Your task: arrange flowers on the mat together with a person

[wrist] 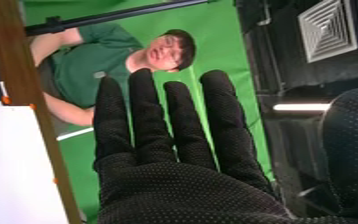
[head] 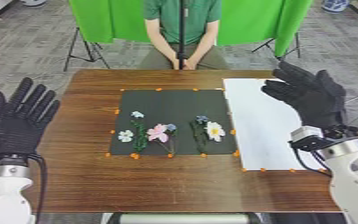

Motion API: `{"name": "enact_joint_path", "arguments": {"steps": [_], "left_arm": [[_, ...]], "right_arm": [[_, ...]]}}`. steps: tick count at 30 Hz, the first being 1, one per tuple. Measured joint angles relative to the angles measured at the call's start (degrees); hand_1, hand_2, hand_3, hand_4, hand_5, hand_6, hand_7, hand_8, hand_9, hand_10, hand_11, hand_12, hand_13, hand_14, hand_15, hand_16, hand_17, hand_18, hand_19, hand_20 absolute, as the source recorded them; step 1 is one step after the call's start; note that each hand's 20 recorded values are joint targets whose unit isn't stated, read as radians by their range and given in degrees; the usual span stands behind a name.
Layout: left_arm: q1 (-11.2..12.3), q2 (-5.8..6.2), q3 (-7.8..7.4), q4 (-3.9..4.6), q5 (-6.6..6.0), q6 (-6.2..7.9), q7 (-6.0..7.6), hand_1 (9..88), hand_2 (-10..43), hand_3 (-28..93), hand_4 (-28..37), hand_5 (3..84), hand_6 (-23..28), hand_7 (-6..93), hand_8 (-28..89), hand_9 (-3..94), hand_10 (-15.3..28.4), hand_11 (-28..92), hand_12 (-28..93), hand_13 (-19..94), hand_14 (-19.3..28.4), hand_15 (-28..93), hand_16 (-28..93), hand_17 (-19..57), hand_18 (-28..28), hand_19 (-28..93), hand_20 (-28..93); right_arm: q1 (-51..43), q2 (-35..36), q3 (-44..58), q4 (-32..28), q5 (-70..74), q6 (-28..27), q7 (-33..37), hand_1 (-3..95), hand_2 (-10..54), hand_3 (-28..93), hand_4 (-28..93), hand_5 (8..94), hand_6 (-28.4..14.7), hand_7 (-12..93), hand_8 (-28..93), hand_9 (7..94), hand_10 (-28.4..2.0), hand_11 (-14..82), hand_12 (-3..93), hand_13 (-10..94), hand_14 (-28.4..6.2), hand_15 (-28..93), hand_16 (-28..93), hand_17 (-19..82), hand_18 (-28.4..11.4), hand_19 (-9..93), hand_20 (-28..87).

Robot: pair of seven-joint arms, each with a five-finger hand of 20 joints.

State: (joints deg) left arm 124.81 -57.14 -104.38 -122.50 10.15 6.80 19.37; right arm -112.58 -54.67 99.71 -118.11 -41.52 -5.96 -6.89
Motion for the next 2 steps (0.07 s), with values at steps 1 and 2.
{"name": "enact_joint_path", "arguments": {"steps": [1,2], "left_arm": [[-0.04,0.01,0.11,0.0,-0.22,0.0,0.03,25.3,12.4,65,-28.3,37.9,7.0,10.5,-8,33.8,14.3,14,10,22,13.9,20,-5,-5.2,13.1,24,11],[-0.07,0.01,0.21,0.02,-0.44,0.0,0.04,25.3,12.4,65,-28.3,37.9,7.0,10.5,-8,33.8,14.3,14,10,22,13.9,20,-5,-5.2,13.1,24,11]], "right_arm": [[-0.02,-0.13,0.2,0.01,-0.12,-0.33,0.02,12.9,4.8,71,-22,43.7,-2.9,13,-9,38.9,-14.4,4.0,16.1,35,-15.2,12,27,15,-18.5,28,16],[-0.07,-0.25,0.35,0.01,-0.19,-0.56,0.04,12.9,4.8,71,-22,43.7,-2.9,13,-8,39.0,-14.4,4.1,16.1,35,-15.2,12,27,15,-18.5,28,16]]}}
